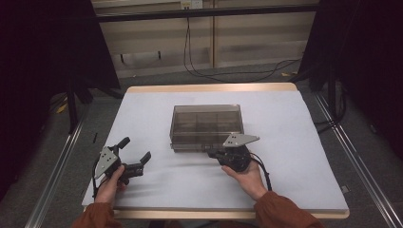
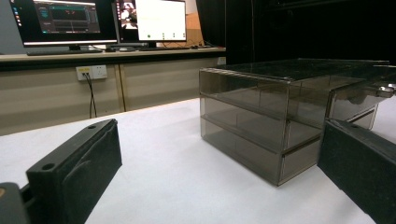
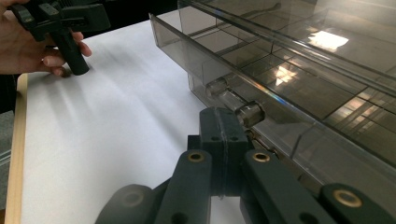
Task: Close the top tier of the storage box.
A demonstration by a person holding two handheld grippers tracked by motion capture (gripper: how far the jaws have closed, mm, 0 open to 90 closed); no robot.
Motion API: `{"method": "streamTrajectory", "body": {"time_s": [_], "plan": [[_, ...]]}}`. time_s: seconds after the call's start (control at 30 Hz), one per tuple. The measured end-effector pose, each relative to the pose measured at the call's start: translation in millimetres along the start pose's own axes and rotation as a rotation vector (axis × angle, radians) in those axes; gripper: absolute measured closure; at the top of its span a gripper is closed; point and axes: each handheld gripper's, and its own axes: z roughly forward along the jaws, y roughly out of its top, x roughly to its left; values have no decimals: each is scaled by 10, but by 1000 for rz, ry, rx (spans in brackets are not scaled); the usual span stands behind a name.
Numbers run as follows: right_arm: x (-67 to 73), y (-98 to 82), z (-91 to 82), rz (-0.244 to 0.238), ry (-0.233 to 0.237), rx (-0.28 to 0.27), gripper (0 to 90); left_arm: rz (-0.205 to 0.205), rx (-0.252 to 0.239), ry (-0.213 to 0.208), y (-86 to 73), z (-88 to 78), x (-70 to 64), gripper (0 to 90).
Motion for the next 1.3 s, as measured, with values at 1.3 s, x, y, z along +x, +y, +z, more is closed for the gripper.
{"method": "streamTrajectory", "body": {"time_s": [1.3], "plan": [[-57, 36, 59, 4, -16, -4, 900, 3, 2, -1, 0, -2, 4, 0]]}}
